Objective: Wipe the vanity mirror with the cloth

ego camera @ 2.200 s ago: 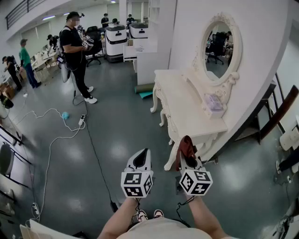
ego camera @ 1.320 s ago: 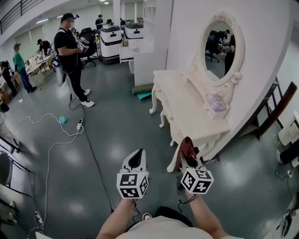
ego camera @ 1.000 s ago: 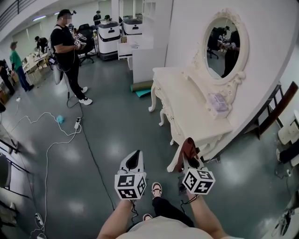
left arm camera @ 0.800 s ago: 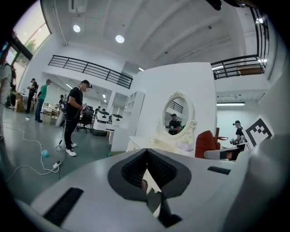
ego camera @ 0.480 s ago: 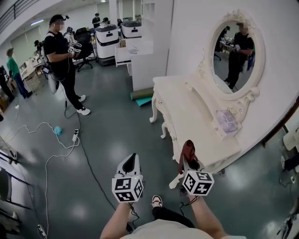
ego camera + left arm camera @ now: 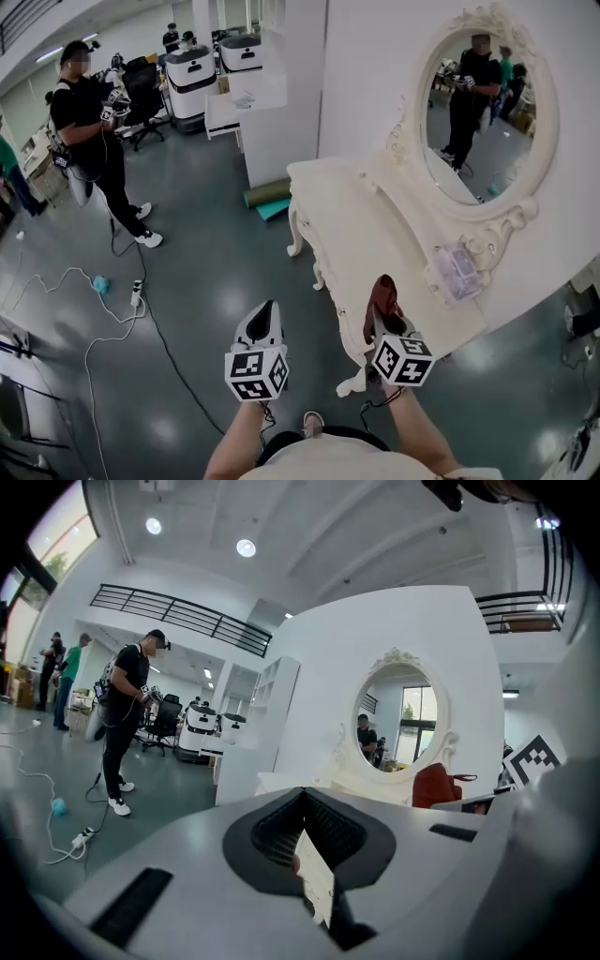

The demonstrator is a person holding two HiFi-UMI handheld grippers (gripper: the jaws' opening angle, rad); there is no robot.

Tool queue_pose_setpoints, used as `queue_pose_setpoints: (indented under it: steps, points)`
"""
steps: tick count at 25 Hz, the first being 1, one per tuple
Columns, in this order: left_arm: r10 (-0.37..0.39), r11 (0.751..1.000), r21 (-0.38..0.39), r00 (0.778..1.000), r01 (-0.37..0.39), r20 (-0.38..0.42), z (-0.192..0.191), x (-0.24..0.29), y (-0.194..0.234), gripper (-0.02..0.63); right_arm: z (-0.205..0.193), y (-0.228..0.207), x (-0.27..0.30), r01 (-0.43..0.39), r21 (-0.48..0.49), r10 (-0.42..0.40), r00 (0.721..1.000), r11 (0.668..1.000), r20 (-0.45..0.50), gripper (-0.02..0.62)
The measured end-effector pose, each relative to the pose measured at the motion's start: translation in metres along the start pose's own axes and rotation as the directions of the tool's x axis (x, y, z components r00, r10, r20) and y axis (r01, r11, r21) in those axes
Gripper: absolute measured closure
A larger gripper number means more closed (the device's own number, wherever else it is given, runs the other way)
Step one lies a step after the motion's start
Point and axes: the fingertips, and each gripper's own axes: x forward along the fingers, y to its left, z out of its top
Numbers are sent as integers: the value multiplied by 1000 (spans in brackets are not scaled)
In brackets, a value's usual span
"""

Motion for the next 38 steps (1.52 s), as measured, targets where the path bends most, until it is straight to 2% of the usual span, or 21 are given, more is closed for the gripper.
queue_pose_setpoints:
  steps: [7, 12, 17, 23, 28, 32, 34, 38]
  points:
    - [-84, 996, 16, 996, 84, -26, 3, 70, -12, 595, -3, -44, 31, 97, 41, -95, 995, 994, -40, 535]
    - [-176, 983, 46, 983, 178, -51, 7, 128, -16, 595, -1, -58, 62, 159, 55, -157, 986, 986, -47, 535]
    - [-303, 948, 69, 949, 310, -89, 21, 206, -18, 595, 16, -74, 109, 264, 128, -262, 964, 956, -36, 535]
    - [-422, 892, 126, 900, 434, -111, 66, 301, -7, 595, 60, -74, 179, 347, 169, -350, 937, 922, -13, 535]
    - [-515, 836, 139, 847, 530, -133, 92, 369, -4, 595, 92, -76, 225, 413, 225, -430, 903, 882, 27, 535]
    - [-587, 782, 132, 792, 609, -170, 92, 409, -14, 595, 97, -84, 237, 480, 255, -503, 864, 839, 27, 535]
    - [-622, 751, 123, 758, 649, -199, 83, 425, -26, 595, 94, -91, 232, 520, 276, -547, 837, 808, 24, 535]
    - [-701, 668, 89, 665, 739, -257, 60, 441, -69, 595, 85, -111, 202, 614, 324, -652, 759, 720, 11, 535]
